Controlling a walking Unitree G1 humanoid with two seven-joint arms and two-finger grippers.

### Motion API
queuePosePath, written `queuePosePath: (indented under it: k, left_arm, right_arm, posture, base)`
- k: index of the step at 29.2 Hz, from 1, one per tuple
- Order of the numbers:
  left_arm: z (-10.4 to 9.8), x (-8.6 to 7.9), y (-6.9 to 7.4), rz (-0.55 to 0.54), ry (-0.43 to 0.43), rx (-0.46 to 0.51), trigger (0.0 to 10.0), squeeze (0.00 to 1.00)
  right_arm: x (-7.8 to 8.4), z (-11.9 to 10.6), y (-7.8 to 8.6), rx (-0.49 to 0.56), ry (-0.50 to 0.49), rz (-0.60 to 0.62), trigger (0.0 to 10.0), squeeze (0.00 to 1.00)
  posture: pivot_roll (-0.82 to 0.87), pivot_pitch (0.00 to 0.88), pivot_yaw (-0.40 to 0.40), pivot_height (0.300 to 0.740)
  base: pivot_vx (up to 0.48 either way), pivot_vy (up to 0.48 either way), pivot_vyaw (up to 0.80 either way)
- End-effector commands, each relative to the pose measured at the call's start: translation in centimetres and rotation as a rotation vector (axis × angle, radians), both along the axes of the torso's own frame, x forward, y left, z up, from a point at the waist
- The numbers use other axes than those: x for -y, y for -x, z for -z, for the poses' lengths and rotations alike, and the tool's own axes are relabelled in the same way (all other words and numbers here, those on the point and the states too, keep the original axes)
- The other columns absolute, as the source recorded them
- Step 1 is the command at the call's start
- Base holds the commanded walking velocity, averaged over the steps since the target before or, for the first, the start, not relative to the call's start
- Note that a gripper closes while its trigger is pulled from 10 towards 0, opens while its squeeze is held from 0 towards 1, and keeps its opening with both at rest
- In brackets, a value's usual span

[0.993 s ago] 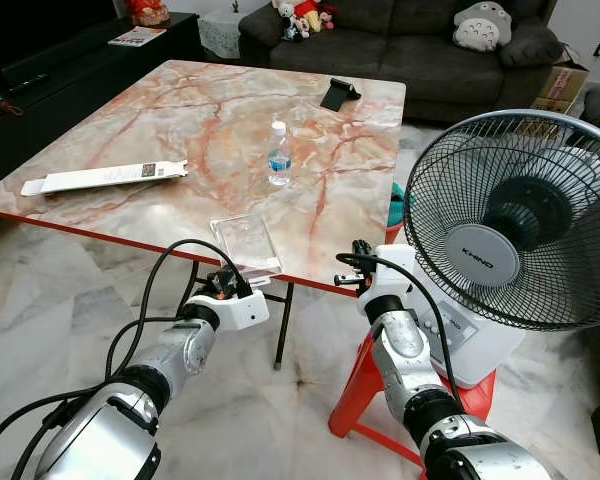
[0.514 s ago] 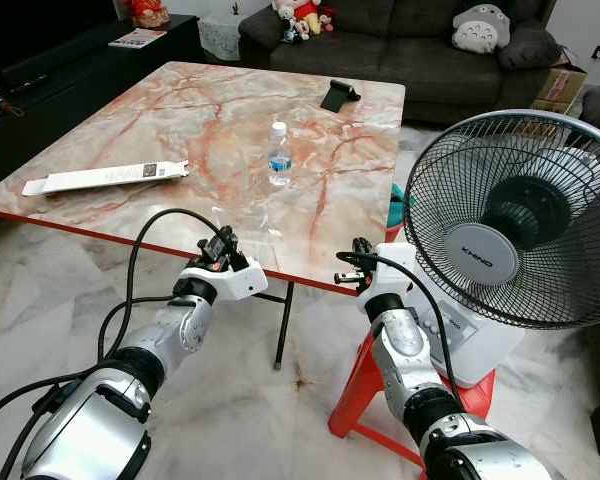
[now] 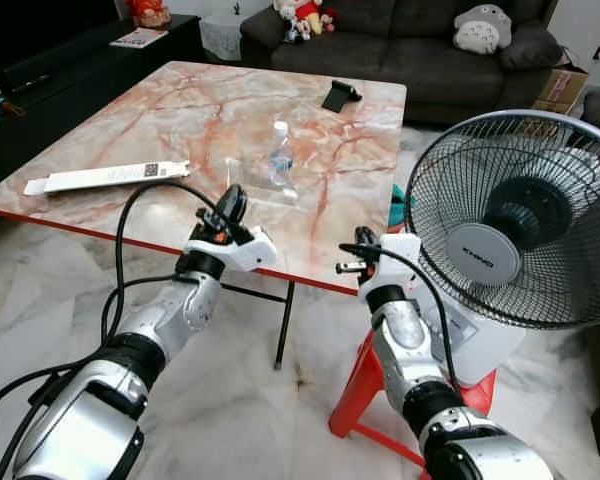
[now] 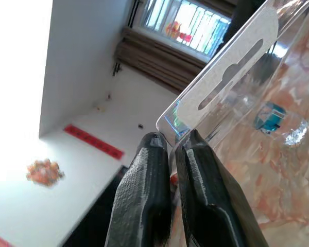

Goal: Picking trash to rubbish bin

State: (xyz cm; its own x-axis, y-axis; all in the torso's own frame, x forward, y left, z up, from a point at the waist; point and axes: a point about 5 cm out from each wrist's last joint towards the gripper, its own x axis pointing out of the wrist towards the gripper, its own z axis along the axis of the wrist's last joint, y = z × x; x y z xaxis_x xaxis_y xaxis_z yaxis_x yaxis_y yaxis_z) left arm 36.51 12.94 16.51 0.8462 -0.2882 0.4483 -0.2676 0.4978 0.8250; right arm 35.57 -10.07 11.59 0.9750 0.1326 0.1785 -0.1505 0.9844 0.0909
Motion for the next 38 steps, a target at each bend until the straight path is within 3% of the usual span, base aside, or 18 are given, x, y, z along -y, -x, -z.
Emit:
queuePosePath:
  k: [1, 4, 6, 7, 8, 9, 11, 15, 18, 29, 38]
  left_arm:
    - [-1.7, 0.2, -0.4, 0.021, 0.05, 0.037, 10.0, 0.0]
    - [-2.2, -0.3, -0.8, 0.016, 0.259, -0.035, 10.0, 0.0]
    - [-2.2, -0.3, -0.9, 0.022, 0.317, -0.058, 10.0, 0.0]
    - [-2.1, -0.7, -1.0, 0.012, 0.401, -0.079, 10.0, 0.0]
    - [-2.1, -0.7, -1.0, 0.012, 0.401, -0.079, 10.0, 0.0]
    - [-2.0, -1.2, -1.0, 0.004, 0.521, -0.105, 10.0, 0.0]
    - [-1.9, -1.7, -0.8, 0.007, 0.631, -0.12, 10.0, 0.0]
    - [-1.7, -2.6, -0.7, -0.013, 0.725, -0.115, 10.0, 0.0]
    - [-1.4, -3.7, -0.5, -0.044, 0.761, -0.107, 10.0, 0.0]
    - [-0.9, -3.8, -0.1, -0.013, 0.778, -0.137, 10.0, 0.0]
    - [-1.0, -3.4, -0.1, 0.007, 0.759, -0.143, 10.0, 0.0]
  right_arm:
    - [0.0, -1.4, -0.4, 0.056, -0.019, 0.012, 10.0, 0.0]
    - [-0.2, -2.5, -0.7, 0.1, -0.029, 0.008, 10.0, 0.0]
    - [-0.2, -2.7, -0.8, 0.107, -0.03, 0.008, 10.0, 0.0]
    - [-0.1, -2.9, -0.8, 0.115, -0.031, 0.009, 10.0, 0.0]
    - [-0.1, -2.9, -0.8, 0.115, -0.031, 0.009, 10.0, 0.0]
    - [-0.1, -3.1, -0.9, 0.124, -0.032, 0.009, 10.0, 0.0]
    - [0.0, -3.1, -0.9, 0.128, -0.03, 0.009, 10.0, 0.0]
    - [0.1, -3.3, -0.9, 0.134, -0.028, 0.009, 10.0, 0.0]
    - [0.2, -3.6, -1.0, 0.144, -0.028, 0.009, 10.0, 0.0]
    - [0.8, -3.9, -1.1, 0.153, -0.014, 0.021, 10.0, 0.0]
    - [0.8, -3.4, -0.9, 0.145, 0.0, 0.022, 10.0, 0.0]
  posture:
    - [0.04, 0.0, -0.003, 0.74]
    - [0.03, 0.0, -0.002, 0.74]
    - [0.03, 0.0, -0.002, 0.74]
    - [0.03, 0.0, -0.004, 0.74]
    - [0.03, 0.0, -0.004, 0.74]
    - [0.03, 0.0, -0.007, 0.74]
    - [0.03, 0.0, -0.009, 0.74]
    - [0.03, 0.0, -0.014, 0.74]
    - [0.03, 0.003, -0.016, 0.74]
    - [0.03, 0.019, -0.02, 0.74]
    - [0.02, 0.016, -0.015, 0.74]
  base:
    - [0.0, 0.0, 0.0]
    - [0.0, 0.0, 0.0]
    - [0.0, 0.0, 0.0]
    - [0.0, 0.0, 0.0]
    - [0.0, 0.0, 0.0]
    - [0.0, 0.0, 0.0]
    - [0.0, 0.0, 0.0]
    - [0.0, 0.0, 0.0]
    - [0.0, 0.0, 0.0]
    - [0.0, 0.0, 0.0]
    - [-0.294, 0.0, 0.0]
